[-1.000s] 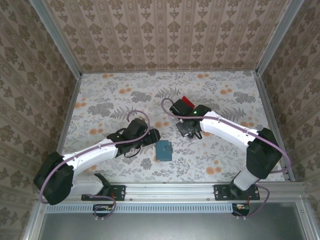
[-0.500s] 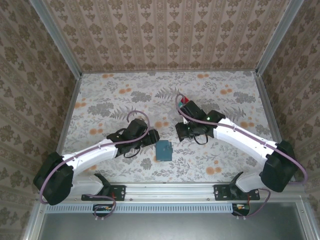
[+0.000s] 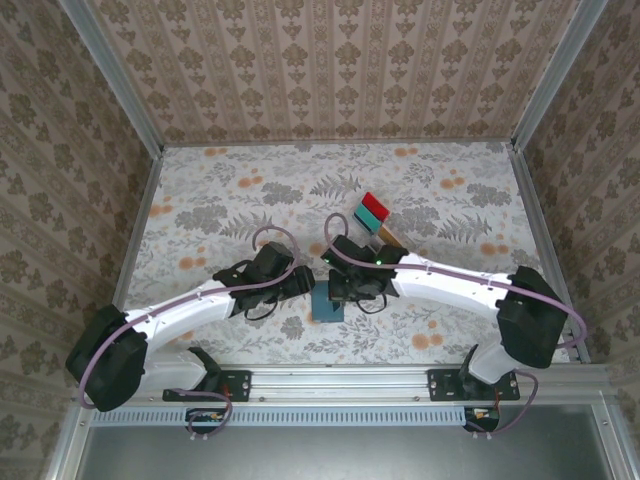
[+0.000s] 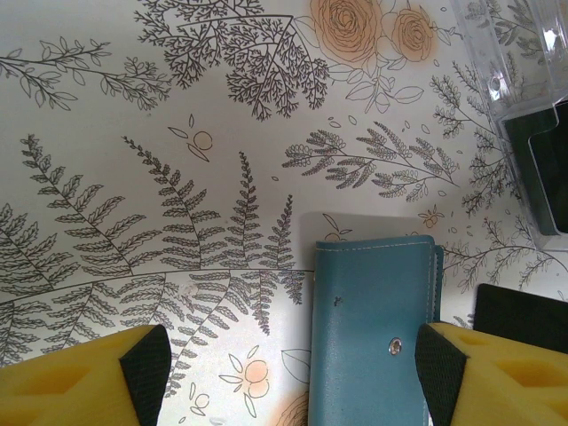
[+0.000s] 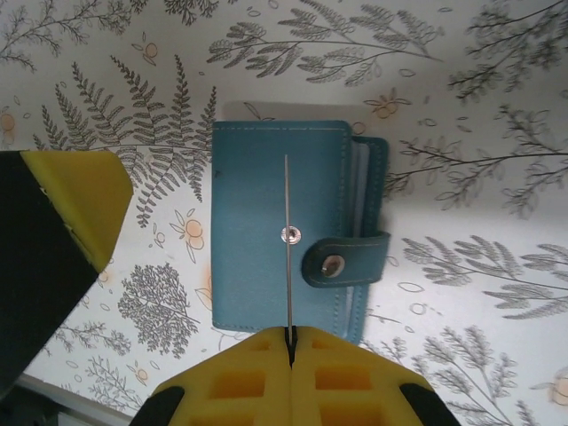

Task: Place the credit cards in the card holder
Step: Open the card holder at the bottom-center of the table.

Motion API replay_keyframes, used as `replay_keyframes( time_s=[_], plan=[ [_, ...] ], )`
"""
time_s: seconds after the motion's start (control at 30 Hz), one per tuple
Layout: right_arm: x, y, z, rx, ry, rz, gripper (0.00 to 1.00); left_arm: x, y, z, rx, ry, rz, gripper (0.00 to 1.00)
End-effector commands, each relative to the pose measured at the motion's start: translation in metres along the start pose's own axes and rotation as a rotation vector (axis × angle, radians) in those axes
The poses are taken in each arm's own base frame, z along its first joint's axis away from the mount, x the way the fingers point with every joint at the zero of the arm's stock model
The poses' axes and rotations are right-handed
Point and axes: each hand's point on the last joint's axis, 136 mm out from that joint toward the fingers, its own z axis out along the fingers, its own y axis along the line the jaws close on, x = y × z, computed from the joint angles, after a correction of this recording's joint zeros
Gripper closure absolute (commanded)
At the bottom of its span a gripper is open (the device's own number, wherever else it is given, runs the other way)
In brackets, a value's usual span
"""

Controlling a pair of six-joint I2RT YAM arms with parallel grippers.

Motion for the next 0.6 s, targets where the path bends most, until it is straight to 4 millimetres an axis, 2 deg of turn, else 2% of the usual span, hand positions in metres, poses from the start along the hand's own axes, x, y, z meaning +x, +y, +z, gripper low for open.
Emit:
replay_keyframes(
  time_s=[0.0, 0.1, 0.27, 0.37, 0.57],
  plan=[
    [-0.005, 0.009, 0.003, 0.028, -0.022, 0.018, 1.0, 0.002, 0.005, -0.004, -0.018, 0.002, -0.01, 0.24],
    [-0.007, 0.007, 0.005, 0.055, -0.039, 0.003, 1.0, 0.003, 0.006, -0.005, -0.023, 0.004, -0.01, 0.24],
    [-0.007, -0.018, 0.001, 0.173, -0.056, -0.022, 1.0, 0.004, 0.004, -0.006, -0.017, 0.007, 0.002, 0.24],
    [-0.008, -0.029, -0.006, 0.197, -0.078, -0.014, 1.0, 0.005, 0.002, -0.007, -0.026, 0.011, 0.025, 0.24],
    [-0.004, -0.053, -0.004, 0.216, -0.056, 0.019, 1.0, 0.006, -0.01, -0.005, -0.076, 0.04, 0.106, 0.23]
  ],
)
